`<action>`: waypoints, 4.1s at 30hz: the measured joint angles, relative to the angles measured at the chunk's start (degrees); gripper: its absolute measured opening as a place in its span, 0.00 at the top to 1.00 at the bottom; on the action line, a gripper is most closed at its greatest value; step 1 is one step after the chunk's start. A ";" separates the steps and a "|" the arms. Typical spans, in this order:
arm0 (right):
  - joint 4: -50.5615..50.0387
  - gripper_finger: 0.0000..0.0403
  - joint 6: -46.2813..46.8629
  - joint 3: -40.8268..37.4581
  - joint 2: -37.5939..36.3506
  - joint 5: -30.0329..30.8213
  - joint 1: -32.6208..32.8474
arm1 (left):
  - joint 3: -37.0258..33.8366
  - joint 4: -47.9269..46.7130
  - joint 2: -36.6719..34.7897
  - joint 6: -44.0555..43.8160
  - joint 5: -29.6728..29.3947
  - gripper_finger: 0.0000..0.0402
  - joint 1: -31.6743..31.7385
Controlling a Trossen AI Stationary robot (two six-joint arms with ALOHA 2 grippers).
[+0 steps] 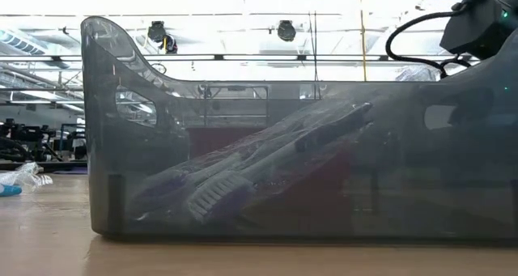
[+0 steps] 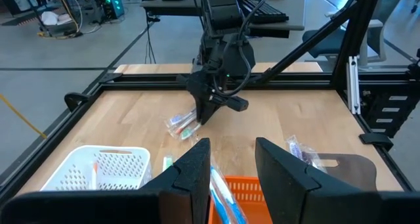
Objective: Pick & Place Toothbrushes
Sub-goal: Put the green toothbrush into the black basket
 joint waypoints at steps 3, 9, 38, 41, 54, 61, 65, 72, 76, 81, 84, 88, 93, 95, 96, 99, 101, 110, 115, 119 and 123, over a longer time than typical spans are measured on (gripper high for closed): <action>0.24 0.98 0.04 0.00 -0.02 -0.39 0.00 | 0.02 0.00 0.00 0.00 0.00 0.70 0.00; 1.49 1.00 -0.11 0.02 -0.29 -0.88 0.00 | 0.00 0.00 0.00 0.00 -0.02 0.70 0.00; 54.89 1.00 -50.01 13.77 -5.67 7.04 0.00 | 0.02 13.85 4.49 3.17 -2.98 0.70 0.85; 65.10 1.00 -54.74 13.77 -3.10 1.05 0.02 | 0.02 19.39 6.86 4.32 -2.93 0.70 1.70; 82.82 1.00 -59.95 13.77 6.84 -5.80 -2.13 | 0.02 36.90 17.92 4.55 8.18 0.69 6.41; 83.01 1.00 -58.61 13.77 6.84 -5.85 -2.64 | 0.02 44.37 21.92 5.02 8.83 0.54 6.88; 83.80 1.00 -58.64 13.76 7.48 -6.02 -2.64 | 0.02 49.59 23.85 5.79 8.70 0.48 7.46; 86.16 1.00 -58.59 13.75 9.42 -7.53 -3.59 | 0.02 56.62 27.32 4.84 8.76 0.46 8.57; 86.97 1.00 -57.97 13.75 10.44 -8.78 -4.45 | 0.02 58.58 28.68 3.02 9.14 0.47 9.07; 89.48 1.00 -57.13 13.75 11.43 -10.33 -5.33 | 0.02 58.82 28.87 2.61 9.16 0.47 9.69; 89.44 1.00 -56.93 13.75 11.45 -10.35 -5.64 | 0.02 58.60 28.87 2.55 9.16 0.49 9.70; 89.46 1.00 -56.93 13.75 11.45 -10.35 -5.64 | 0.02 58.41 28.87 2.79 9.20 0.58 9.79; 89.41 1.00 -56.94 13.75 11.45 -10.36 -5.62 | 0.02 58.38 28.87 2.98 9.74 0.79 10.00; 89.39 1.00 -56.93 13.75 11.45 -10.35 -5.62 | 0.02 58.33 28.87 3.34 11.43 0.90 10.26; 89.37 1.00 -56.93 13.75 11.45 -10.37 -5.62 | 0.02 58.31 28.87 3.61 12.33 0.95 10.39; 88.93 1.00 -56.93 13.75 11.45 -10.42 -5.60 | 0.02 58.21 28.87 3.20 13.60 0.98 10.56; 88.74 1.00 -56.93 13.75 11.45 -10.47 -5.60 | 0.02 58.18 28.87 3.18 13.60 0.99 10.56; 86.58 1.00 -57.80 13.75 11.02 -10.00 -5.61 | 0.02 51.04 27.76 3.10 12.16 1.00 10.51; 80.14 0.97 -57.41 13.75 8.44 -6.53 -5.60 | -0.01 41.80 24.65 2.97 9.61 1.00 10.11; 77.61 0.90 -55.21 13.75 7.19 -5.64 -5.62 | -0.01 39.29 22.40 4.23 7.15 1.00 9.45; 79.12 0.86 -55.68 13.75 7.19 -5.79 -5.60 | -0.01 40.56 21.92 4.21 7.20 0.99 9.09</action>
